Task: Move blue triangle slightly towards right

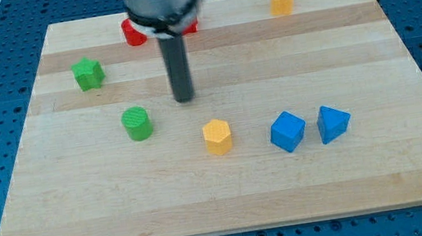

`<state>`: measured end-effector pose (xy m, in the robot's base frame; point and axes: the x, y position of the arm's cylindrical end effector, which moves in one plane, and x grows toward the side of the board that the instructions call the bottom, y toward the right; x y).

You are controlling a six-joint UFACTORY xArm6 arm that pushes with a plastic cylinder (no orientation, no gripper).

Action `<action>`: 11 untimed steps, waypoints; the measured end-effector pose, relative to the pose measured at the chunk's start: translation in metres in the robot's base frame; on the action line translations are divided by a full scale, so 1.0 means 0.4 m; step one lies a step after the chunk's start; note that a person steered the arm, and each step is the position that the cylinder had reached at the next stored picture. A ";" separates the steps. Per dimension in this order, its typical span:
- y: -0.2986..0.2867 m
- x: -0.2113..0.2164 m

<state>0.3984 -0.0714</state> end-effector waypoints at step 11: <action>-0.333 0.062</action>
